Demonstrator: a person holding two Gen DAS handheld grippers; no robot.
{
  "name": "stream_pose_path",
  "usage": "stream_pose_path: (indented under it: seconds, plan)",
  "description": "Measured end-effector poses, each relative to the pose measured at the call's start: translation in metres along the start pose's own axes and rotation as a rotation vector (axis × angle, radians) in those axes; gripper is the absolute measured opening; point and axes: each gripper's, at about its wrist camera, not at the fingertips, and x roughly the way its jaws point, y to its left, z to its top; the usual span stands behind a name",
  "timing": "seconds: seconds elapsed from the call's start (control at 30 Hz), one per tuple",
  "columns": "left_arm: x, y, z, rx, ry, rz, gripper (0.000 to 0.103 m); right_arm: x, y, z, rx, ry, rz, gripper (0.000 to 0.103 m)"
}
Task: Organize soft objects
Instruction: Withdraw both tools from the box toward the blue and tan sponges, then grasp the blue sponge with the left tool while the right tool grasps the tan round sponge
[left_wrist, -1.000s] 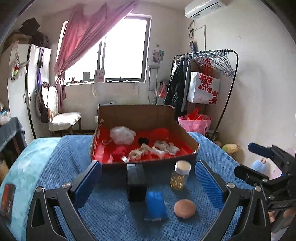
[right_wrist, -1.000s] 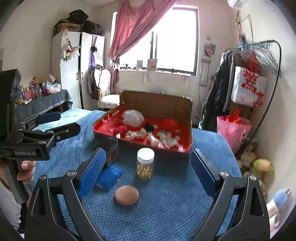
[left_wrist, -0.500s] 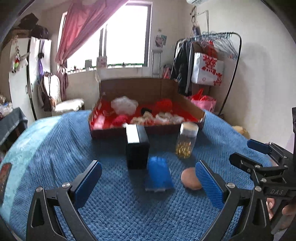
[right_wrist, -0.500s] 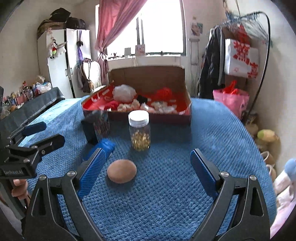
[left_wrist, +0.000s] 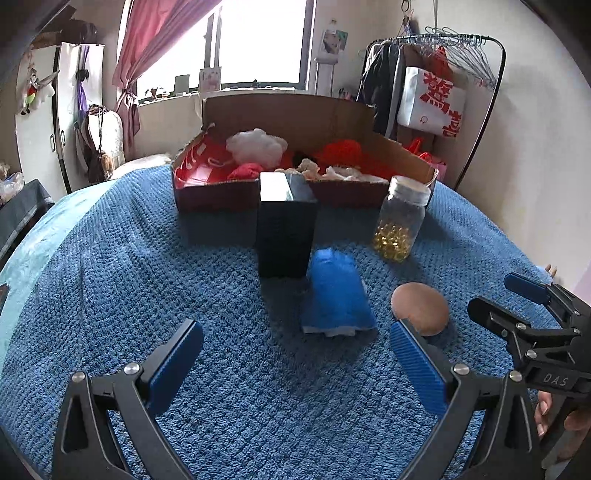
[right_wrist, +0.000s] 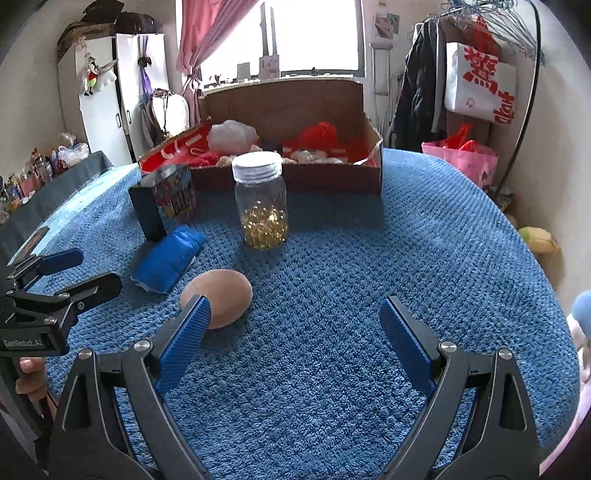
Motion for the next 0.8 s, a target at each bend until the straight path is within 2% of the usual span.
stream_pose_path:
  seconds: [0.37,0.5,0.7,0.8]
  plan:
    - [0.01,-0.001,0.0,0.011,0.042,0.0,0.103,0.012,0.001,-0.002,-0.013,0.048,0.02,0.094]
    - [0.016,-0.001,0.006,0.014,0.081,-0.014,0.103,0.019,0.001,0.002,-0.024,0.092,0.067,0.094]
    - [0.03,-0.005,0.02,0.035,0.129,-0.025,0.103,0.034,0.007,0.007,-0.114,0.186,0.154,0.094]
    - [0.037,-0.009,0.026,0.05,0.145,-0.028,0.097,0.04,0.012,0.009,-0.17,0.215,0.174,0.094]
